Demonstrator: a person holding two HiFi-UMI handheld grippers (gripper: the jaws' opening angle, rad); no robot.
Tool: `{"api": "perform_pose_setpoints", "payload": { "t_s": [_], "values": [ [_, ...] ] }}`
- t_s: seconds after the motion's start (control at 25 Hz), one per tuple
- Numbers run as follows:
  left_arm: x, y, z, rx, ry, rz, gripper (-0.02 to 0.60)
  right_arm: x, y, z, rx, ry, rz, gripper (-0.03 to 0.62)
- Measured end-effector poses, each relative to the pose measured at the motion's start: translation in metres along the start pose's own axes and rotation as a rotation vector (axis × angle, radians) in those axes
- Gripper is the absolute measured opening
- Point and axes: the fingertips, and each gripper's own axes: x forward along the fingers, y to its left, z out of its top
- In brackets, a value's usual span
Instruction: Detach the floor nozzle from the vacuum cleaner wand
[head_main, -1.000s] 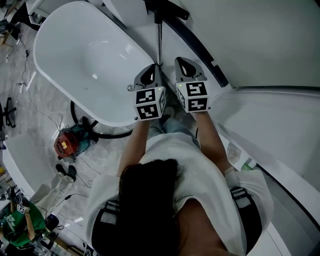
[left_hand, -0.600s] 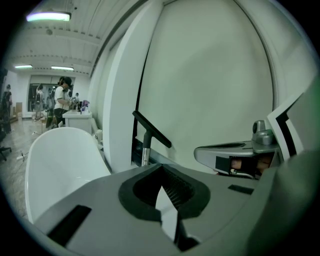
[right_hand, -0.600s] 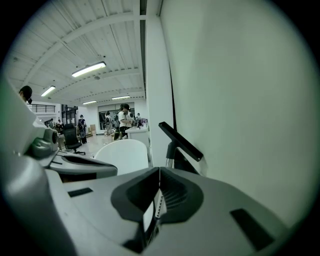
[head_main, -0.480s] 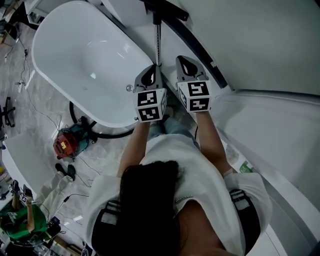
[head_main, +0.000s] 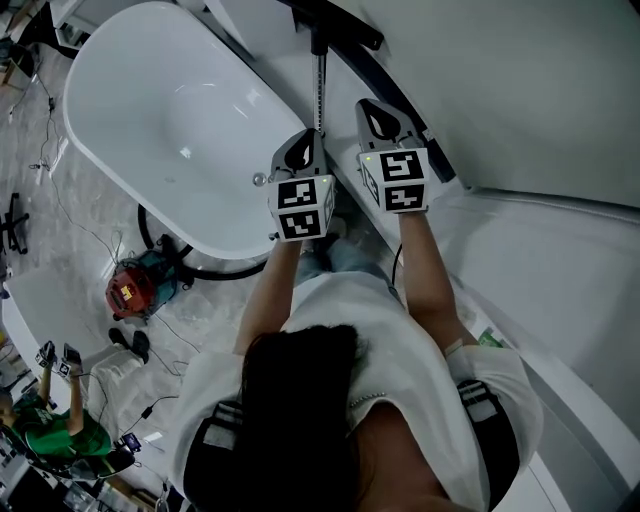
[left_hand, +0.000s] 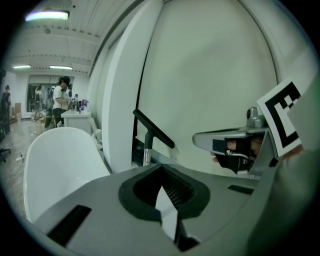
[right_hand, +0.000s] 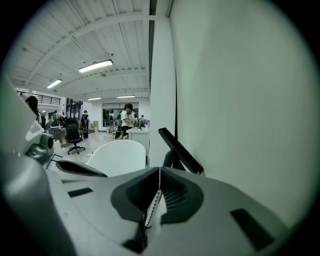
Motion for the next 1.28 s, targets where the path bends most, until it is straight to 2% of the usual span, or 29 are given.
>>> {"api": "perform_pose_setpoints", "payload": {
  "t_s": [0.24, 0.44, 0.48, 0.56, 0.64, 0.76, 1.28],
  "values": [
    [0.003, 0.01, 0.004, -0.008, -0.006, 0.005, -0.005, 0.021, -0.012, 0.029, -0.061, -0.02, 0.021, 0.017],
    [0.005, 0.018, 0.003, -0.01, -0.002, 0.007, -0.004, 0.042, -0.021, 0.043, -0.055, -0.014, 0.067, 0.021],
    [0.006, 0.019, 0.003, -0.01, 0.0, 0.008, -0.005, 0.045, -0.022, 0.046, -0.064, -0.011, 0.077, 0.034],
    [0.009, 0.022, 0.002, -0.012, 0.005, 0.011, -0.005, 0.054, -0.025, 0.05, -0.085, 0.0, 0.108, 0.114],
    [0.013, 0.025, 0.003, -0.016, 0.007, 0.015, -0.005, 0.063, -0.029, 0.053, -0.09, 0.009, 0.142, 0.128],
    [0.018, 0.027, 0.004, -0.018, 0.007, 0.015, -0.005, 0.076, -0.034, 0.055, -0.101, 0.018, 0.207, 0.199],
    [0.02, 0.054, 0.007, -0.047, 0.004, 0.063, -0.005, 0.119, -0.058, 0.049, -0.237, 0.11, 0.261, 0.253]
  ]
}}
